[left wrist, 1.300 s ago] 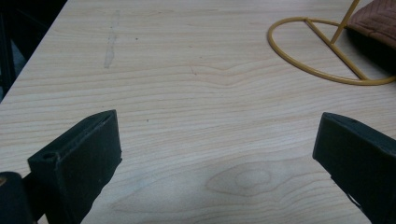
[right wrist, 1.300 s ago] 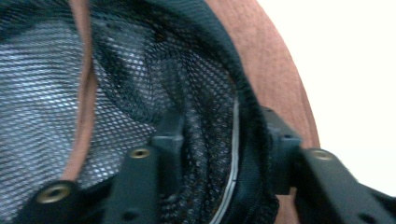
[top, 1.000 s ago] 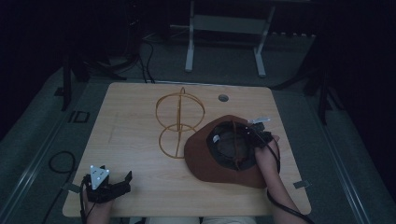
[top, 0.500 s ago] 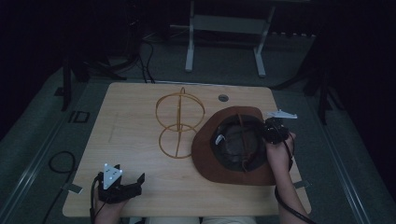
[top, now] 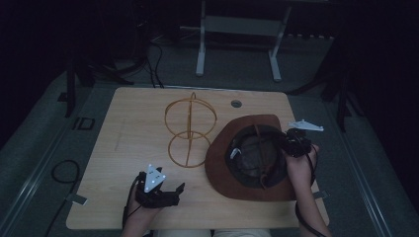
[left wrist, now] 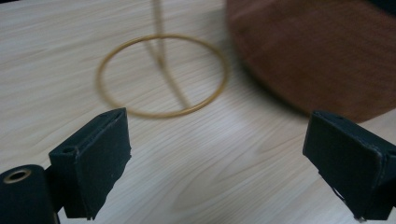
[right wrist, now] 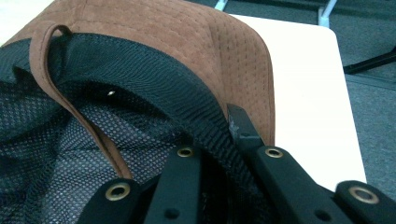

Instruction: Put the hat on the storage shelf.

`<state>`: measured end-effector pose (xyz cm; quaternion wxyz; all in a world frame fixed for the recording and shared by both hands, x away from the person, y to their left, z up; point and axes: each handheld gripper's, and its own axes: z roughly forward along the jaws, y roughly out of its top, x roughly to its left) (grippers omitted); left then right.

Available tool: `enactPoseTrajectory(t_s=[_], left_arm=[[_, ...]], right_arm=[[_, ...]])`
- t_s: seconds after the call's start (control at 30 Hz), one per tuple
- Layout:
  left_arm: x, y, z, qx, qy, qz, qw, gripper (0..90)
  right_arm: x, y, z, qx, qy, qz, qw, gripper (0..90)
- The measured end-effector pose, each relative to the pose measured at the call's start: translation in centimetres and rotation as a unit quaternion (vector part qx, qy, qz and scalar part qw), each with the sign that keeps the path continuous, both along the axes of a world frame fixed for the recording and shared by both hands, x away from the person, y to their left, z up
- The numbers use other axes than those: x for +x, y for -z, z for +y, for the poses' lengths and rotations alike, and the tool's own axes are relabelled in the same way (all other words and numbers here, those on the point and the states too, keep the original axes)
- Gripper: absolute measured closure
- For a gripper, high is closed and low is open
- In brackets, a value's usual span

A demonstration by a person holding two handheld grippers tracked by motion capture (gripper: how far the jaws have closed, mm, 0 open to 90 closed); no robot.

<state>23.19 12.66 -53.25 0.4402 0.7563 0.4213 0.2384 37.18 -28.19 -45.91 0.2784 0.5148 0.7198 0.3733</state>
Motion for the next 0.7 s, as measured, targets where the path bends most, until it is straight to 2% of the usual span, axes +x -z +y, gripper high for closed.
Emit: enactPoseTrajectory(t_s=[0.13,0.3,0.37,0.4,0.47,0.7], left_arm=[[0.8,-0.9,-2.1,0.005,0.026,0.0,0.9997,10.2],[1.9,-2.2,-4.5,0.0,0.061,0.001,0.9981,10.1],[2.2,-2.5,-4.8,-0.002,0.065,0.002,0.9979,10.2],[2.8,-3.2,-5.6,-0.009,0.075,0.003,0.9971,10.2],[3.2,-3.8,-6.2,-0.009,0.08,-0.001,0.9968,10.4],[5.0,-6.0,-9.1,0.008,0.105,-0.014,0.9943,12.4]], right_arm=[[-0.4,0.0,0.0,-0.003,-0.002,-0.003,1.0,84.3],[-0.8,0.1,0.1,-0.004,-0.008,-0.003,1.0,84.3],[-0.9,0.1,0.1,-0.004,-0.008,-0.003,1.0,84.3],[-1.0,0.1,0.0,-0.005,-0.01,-0.002,0.9999,84.3],[-1.1,0.1,0.1,-0.006,-0.011,-0.003,0.9999,84.3],[-1.7,0.0,-0.1,-0.006,-0.019,-0.003,0.9998,84.3]])
